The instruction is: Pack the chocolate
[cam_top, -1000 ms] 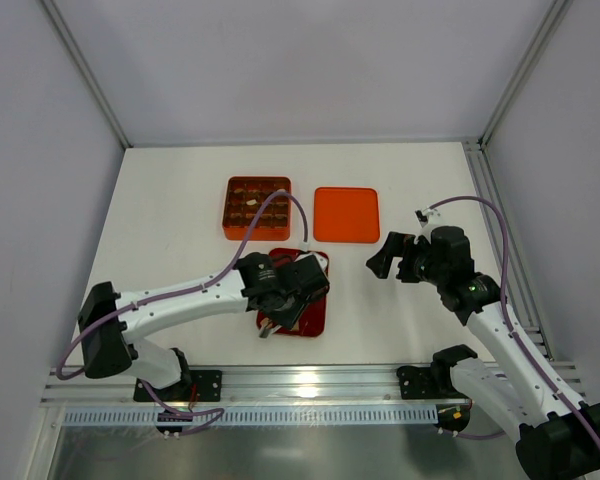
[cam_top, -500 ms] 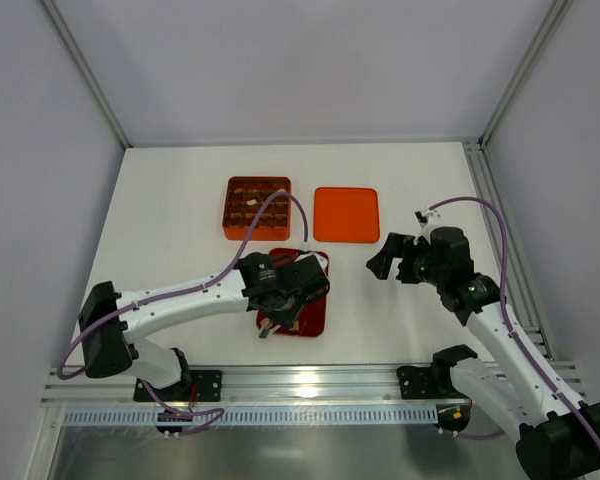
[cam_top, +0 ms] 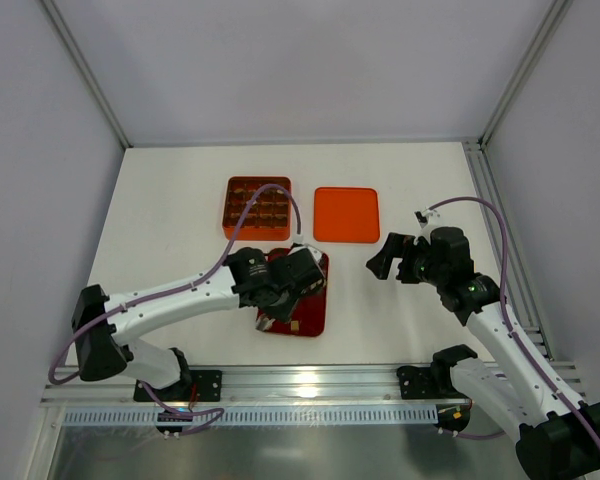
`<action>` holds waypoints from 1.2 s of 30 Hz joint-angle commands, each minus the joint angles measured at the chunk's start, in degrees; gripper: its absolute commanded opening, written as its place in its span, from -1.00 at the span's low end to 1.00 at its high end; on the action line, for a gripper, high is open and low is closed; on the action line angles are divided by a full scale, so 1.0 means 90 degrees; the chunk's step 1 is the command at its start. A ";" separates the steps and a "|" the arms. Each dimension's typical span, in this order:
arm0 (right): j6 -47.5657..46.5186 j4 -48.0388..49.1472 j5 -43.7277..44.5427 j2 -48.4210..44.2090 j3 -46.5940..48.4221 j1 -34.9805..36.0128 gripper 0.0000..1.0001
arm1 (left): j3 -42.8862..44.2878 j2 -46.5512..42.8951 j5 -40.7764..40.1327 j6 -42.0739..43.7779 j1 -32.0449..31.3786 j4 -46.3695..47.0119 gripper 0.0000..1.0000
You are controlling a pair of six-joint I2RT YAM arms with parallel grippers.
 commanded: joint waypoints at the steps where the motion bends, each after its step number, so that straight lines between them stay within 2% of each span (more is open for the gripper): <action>1: 0.0022 0.0156 0.0067 -0.0089 0.0049 0.0026 0.99 | 0.0327 -0.0339 -0.0207 0.0064 0.0154 -0.0097 -0.36; 10: 0.0003 0.0175 0.0067 -0.0060 0.0078 0.0026 0.99 | 0.0717 -0.0407 -0.0246 0.0395 0.0681 -0.0224 -0.36; 20: -0.0095 0.0146 0.0086 0.0116 0.0225 0.0026 0.99 | 0.1566 -0.0095 0.0076 0.1293 0.2292 -0.0048 -0.35; 28: -0.0153 0.0195 0.0038 0.0360 0.0351 0.0016 1.00 | 0.2397 0.0802 0.0320 0.1753 0.3473 0.0254 -0.35; 36: -0.0193 0.0331 -0.0021 0.0624 0.0439 0.0026 0.99 | 0.3012 0.1721 0.0710 0.1920 0.4206 0.0616 -0.37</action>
